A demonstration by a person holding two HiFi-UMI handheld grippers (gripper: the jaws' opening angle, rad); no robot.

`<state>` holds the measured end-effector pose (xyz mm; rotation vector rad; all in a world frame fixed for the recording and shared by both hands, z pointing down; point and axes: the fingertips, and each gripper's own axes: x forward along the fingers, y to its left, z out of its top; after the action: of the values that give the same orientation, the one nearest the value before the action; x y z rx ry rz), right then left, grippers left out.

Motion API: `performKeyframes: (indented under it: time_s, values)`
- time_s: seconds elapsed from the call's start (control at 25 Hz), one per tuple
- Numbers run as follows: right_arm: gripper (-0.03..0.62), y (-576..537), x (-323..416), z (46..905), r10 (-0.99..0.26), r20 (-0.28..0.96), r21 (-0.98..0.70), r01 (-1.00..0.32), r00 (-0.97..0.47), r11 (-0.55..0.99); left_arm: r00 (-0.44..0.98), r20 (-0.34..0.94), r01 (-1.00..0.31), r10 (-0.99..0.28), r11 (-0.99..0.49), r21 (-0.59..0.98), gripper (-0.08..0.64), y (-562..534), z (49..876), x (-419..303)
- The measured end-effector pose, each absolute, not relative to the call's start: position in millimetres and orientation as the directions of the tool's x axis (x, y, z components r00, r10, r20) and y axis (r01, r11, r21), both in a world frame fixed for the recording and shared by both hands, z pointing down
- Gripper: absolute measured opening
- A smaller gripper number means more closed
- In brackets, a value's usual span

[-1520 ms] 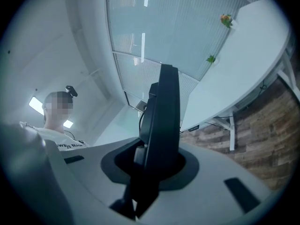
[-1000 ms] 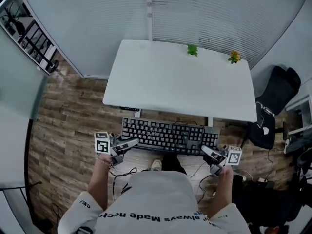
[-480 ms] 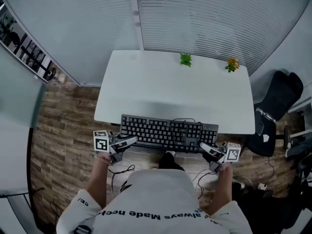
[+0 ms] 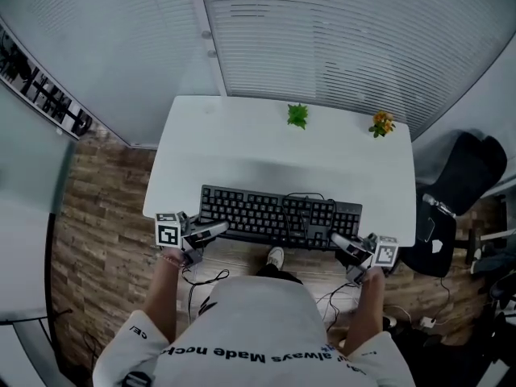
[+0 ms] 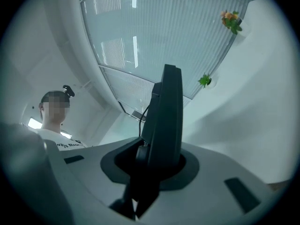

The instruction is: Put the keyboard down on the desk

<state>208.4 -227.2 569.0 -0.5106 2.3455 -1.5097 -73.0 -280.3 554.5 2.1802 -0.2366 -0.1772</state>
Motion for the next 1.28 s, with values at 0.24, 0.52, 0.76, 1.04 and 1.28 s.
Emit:
performKeyframes:
  time_s: [0.24, 0.52, 0.76, 1.04, 1.28]
  values:
    - [0.106, -253.4, 228.3, 574.6, -0.462, -0.056, -0.917, -0.137, -0.885, 0.374, 0.971, -0.03, -0.115, -0.238, -0.571, 0.813, 0.155, -306.7, 560.4, -52.3]
    - [0.115, -271.4, 231.4, 585.7, -0.479, 0.011, -0.917, -0.2, -0.878, 0.345, 0.968, 0.015, -0.157, -0.251, -0.557, 0.815, 0.167, -329.0, 573.9, -47.9]
    - [0.126, -284.6, 231.6, 600.8, -0.485, 0.087, -0.904, -0.273, -0.87, 0.328, 0.954, 0.063, -0.216, -0.292, -0.528, 0.821, 0.19, -345.9, 593.5, -47.5]
    - [0.132, -298.2, 231.8, 623.6, -0.502, 0.125, -0.921, -0.288, -0.856, 0.263, 0.922, 0.129, -0.315, -0.365, -0.511, 0.8, 0.241, -371.3, 622.9, -49.3]
    - [0.164, -307.7, 233.0, 651.9, -0.514, 0.18, -0.93, -0.316, -0.839, 0.189, 0.888, 0.203, -0.393, -0.413, -0.452, 0.801, 0.275, -380.7, 656.2, -50.7]
